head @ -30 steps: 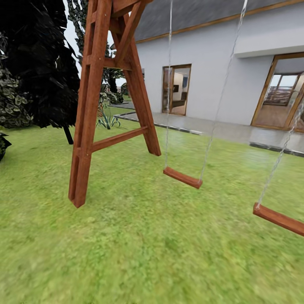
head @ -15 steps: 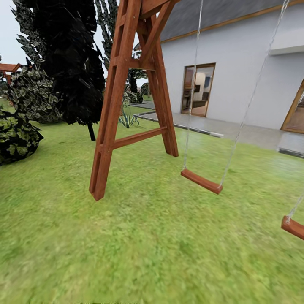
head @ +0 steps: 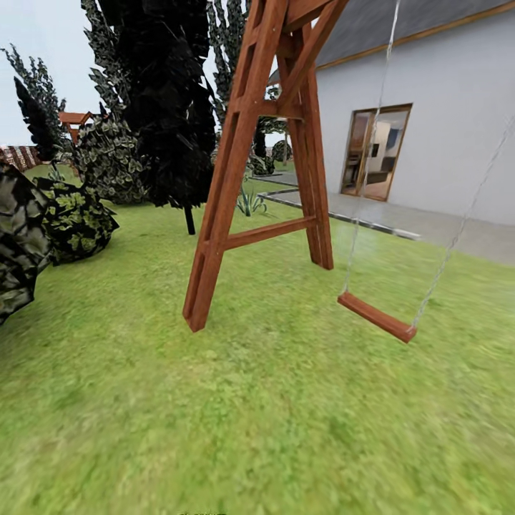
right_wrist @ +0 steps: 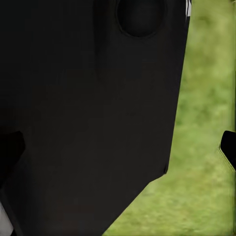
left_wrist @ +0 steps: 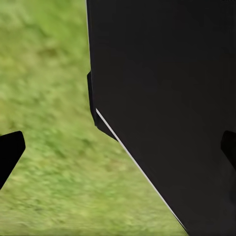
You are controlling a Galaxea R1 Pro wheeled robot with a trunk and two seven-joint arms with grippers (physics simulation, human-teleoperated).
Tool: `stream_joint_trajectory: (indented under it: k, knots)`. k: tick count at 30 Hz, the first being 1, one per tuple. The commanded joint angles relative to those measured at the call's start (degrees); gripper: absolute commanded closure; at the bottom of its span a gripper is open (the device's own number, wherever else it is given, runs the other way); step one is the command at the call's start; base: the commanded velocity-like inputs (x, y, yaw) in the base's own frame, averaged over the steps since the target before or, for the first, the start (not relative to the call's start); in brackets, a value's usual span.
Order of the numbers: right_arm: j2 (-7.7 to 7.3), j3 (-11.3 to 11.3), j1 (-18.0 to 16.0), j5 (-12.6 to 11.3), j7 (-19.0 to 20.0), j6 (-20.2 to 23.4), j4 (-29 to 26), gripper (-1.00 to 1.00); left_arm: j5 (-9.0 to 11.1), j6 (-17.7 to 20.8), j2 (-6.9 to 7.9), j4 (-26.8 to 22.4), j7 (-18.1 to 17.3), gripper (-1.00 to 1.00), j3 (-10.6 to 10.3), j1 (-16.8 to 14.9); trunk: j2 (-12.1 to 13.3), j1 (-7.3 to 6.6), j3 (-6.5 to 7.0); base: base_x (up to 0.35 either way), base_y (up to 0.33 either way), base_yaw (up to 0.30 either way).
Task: Take the three Easter eggs out of the wicker basket on the lawn in the garden, then place them on the lawn next to a single tree (choose any tree) so that all three eggs are next to the same tree and none are left in the basket.
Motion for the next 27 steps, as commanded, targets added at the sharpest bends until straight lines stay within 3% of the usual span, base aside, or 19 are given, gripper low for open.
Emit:
stream_joint_trajectory:
  k: [1, 6, 18, 27]
  knots:
    - [0.0, 0.04, -0.08, 0.03, -0.02, -0.08, 0.14, -1.0, -0.02, -0.04, 0.0, -0.05, -0.03, -1.0, 0.0, 0.02, -0.02, 0.0, -0.04, 0.0, 0.0, 0.298]
    - [0.0, 0.1, -0.08, 0.1, -0.02, -0.08, 0.16, -1.0, 0.05, -0.15, 0.01, -0.05, -0.19, -1.0, -0.02, 0.02, -0.02, 0.0, -0.04, 0.0, 0.106, 0.297]
    - [-0.04, 0.05, -0.08, 0.11, 0.03, -0.08, 0.16, -1.0, 0.06, -0.13, 0.01, -0.05, -0.32, -1.0, -0.17, 0.02, -0.02, 0.0, -0.04, 0.0, 0.33, 0.291]
    - [-0.17, 0.05, -0.08, 0.11, 0.16, -0.07, 0.16, -1.0, 0.09, -0.13, 0.01, -0.05, -0.3, -1.0, -0.02, 0.03, -0.02, 0.0, -0.04, 0.0, 0.341, 0.047]
